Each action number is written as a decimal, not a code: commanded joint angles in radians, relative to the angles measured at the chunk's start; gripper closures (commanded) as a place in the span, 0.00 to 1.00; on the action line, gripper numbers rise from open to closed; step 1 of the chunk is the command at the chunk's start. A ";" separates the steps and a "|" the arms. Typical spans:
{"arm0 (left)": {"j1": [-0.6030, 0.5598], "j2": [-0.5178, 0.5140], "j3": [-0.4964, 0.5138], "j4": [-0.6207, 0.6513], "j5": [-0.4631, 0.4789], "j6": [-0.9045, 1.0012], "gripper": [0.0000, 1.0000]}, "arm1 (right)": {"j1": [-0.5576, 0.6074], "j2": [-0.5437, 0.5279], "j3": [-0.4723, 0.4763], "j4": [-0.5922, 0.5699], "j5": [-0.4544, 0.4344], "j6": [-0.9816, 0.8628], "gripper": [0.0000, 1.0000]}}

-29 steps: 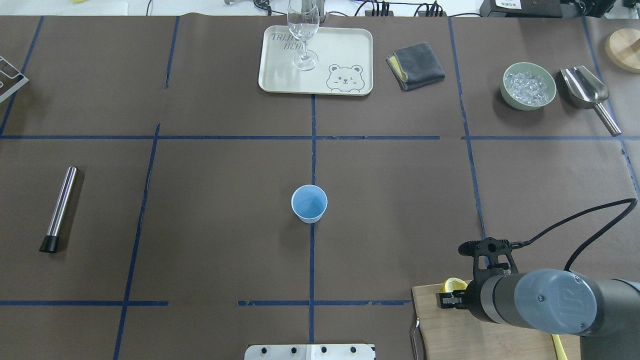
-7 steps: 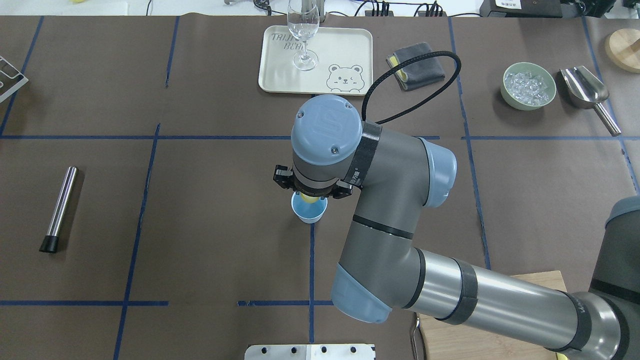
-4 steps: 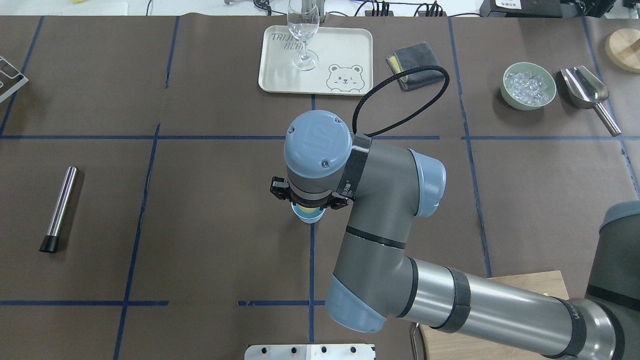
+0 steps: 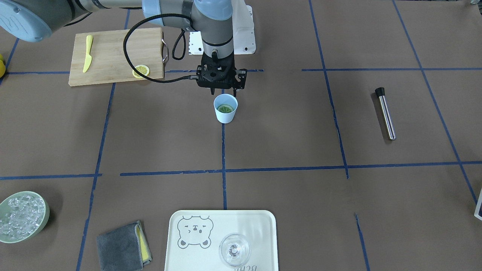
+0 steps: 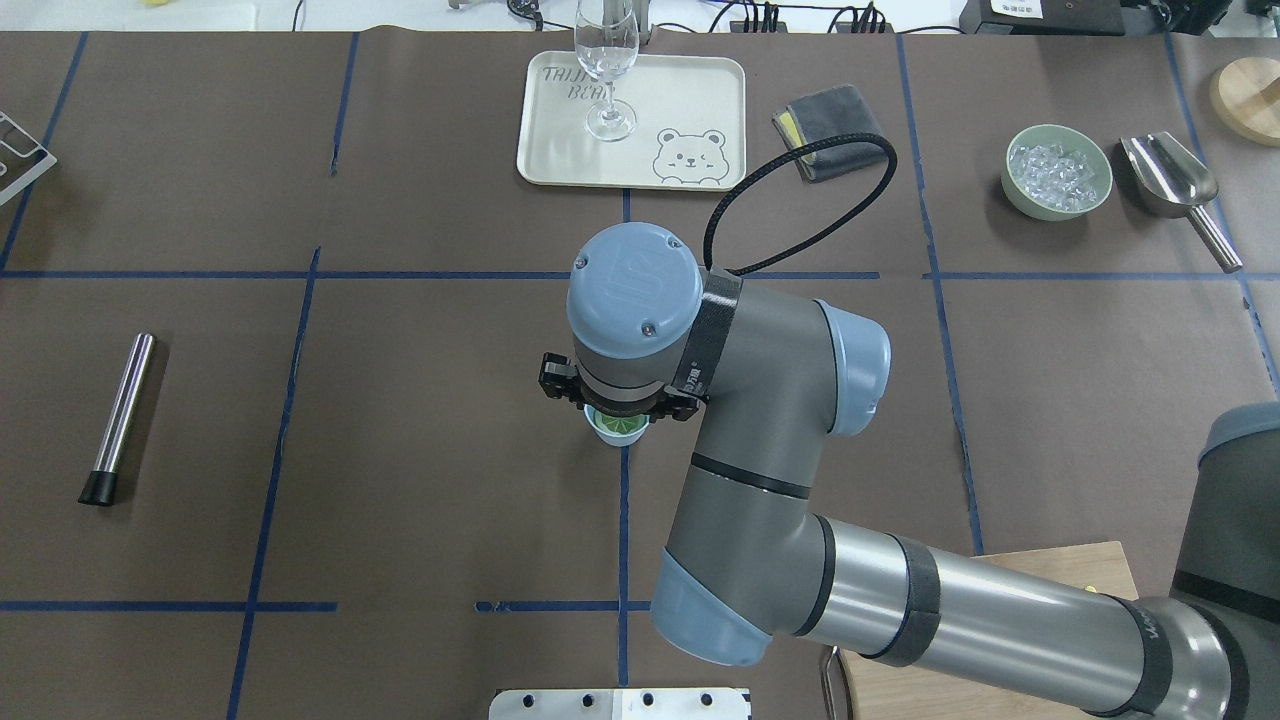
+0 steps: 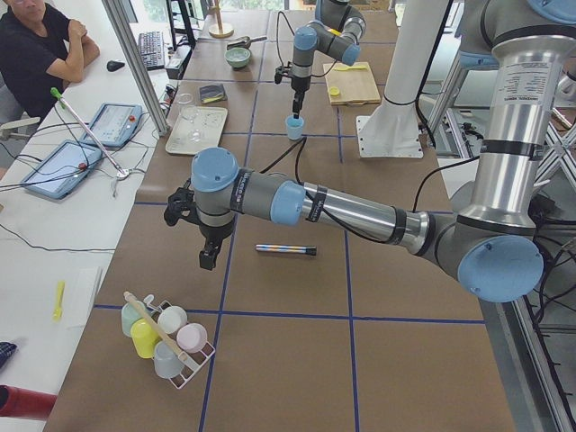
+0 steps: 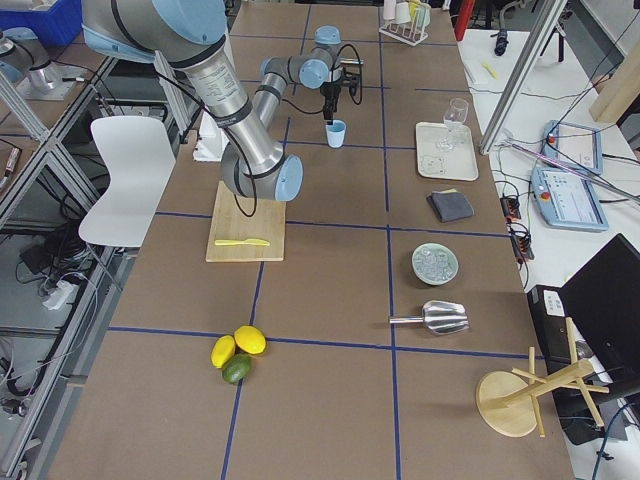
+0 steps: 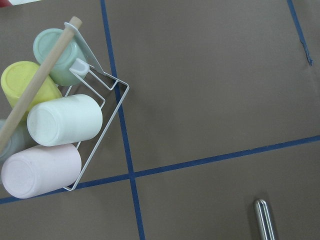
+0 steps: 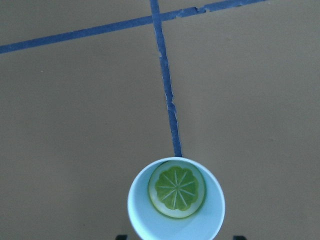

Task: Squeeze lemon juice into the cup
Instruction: 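Open the right gripper to drop the lemon slice into the cup, then withdraw the right arm to rest while the left gripper reaches the steel muddler, then grasp the steel muddler upright with the left gripper, then lift the muddler and carry it over the blue cup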

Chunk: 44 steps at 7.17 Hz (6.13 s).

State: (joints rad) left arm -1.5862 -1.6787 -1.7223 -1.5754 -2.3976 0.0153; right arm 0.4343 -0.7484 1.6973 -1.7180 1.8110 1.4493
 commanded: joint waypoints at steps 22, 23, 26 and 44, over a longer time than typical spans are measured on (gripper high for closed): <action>0.581 -0.082 0.202 0.038 -0.002 -0.410 0.00 | 0.710 -0.695 0.206 0.232 0.499 -0.863 0.00; 0.583 -0.081 0.225 0.006 -0.002 -0.410 0.00 | 0.709 -0.692 0.206 0.232 0.499 -0.863 0.00; 0.583 -0.078 0.277 -0.055 0.003 -0.410 0.08 | 0.710 -0.689 0.214 0.232 0.501 -0.863 0.00; 0.667 -0.325 -0.214 -0.450 0.245 -0.922 1.00 | 0.829 -0.842 0.158 0.230 0.488 -1.152 0.00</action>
State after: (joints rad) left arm -0.9468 -2.0004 -1.9302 -1.8998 -2.1685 -0.8537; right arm 1.2157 -1.5733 1.9044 -1.4878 2.2952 0.4108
